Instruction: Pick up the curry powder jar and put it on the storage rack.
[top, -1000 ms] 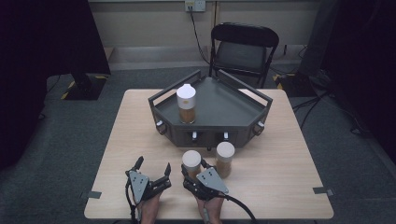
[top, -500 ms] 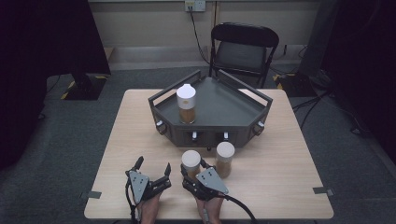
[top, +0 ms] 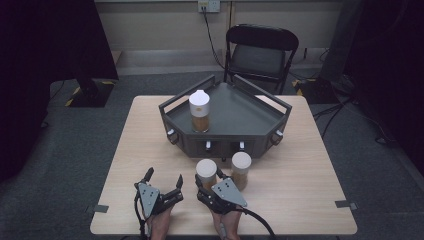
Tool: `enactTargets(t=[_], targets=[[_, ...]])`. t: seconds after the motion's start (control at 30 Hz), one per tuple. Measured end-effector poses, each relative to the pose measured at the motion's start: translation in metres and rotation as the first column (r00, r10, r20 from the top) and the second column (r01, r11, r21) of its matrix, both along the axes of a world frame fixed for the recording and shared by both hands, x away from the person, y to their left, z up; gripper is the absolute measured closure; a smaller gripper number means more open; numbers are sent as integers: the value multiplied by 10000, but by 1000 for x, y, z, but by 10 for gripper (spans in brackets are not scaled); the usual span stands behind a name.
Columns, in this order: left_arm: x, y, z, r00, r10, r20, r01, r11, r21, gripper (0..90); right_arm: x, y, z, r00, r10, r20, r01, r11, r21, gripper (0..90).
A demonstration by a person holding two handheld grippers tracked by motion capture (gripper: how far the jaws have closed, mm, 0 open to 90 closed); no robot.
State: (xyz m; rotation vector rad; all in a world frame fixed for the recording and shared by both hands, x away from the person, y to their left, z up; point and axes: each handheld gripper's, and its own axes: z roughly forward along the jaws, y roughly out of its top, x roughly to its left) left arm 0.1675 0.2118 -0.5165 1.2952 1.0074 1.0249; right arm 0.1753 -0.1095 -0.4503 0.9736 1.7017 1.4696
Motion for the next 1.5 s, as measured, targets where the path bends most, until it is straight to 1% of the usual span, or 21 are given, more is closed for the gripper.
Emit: enactTargets(t=[0.23, 0.43, 0.7, 0.9, 0.97, 1.07, 1.17, 1.5], targets=[[0, 0, 0, 10000, -1, 0, 1, 10000, 0, 7, -2, -2, 6, 9999, -54, 97, 54, 10000, 21, 348], [0, 0, 0, 10000, -2, 0, 2, 10000, 0, 8, -2, -5, 12, 9999, 18, 153, -18, 10000, 43, 348], [0, 0, 0, 10000, -20, 0, 20, 10000, 0, 8, -2, -6, 21, 9995, 137, 291, -136, 9999, -35, 348], [0, 0, 0, 10000, -19, -2, 19, 10000, -2, 8, 0, -7, 29, 9995, 181, 256, -177, 9997, -179, 347], [0, 0, 0, 10000, -19, -2, 19, 10000, -2, 9, 1, -9, 30, 9994, 225, 249, -223, 9997, -63, 347], [0, 0, 0, 10000, -18, -2, 18, 10000, -1, 9, 1, -9, 33, 9994, 233, 264, -232, 9997, -47, 348], [0, 0, 0, 10000, -19, 0, 19, 10000, -4, 8, 3, -12, 38, 9994, 236, 261, -237, 9997, 40, 347], [0, 0, 0, 10000, -22, -4, 22, 10000, -2, 8, 7, -19, 59, 9990, 256, 371, -256, 9997, -2, 347]])
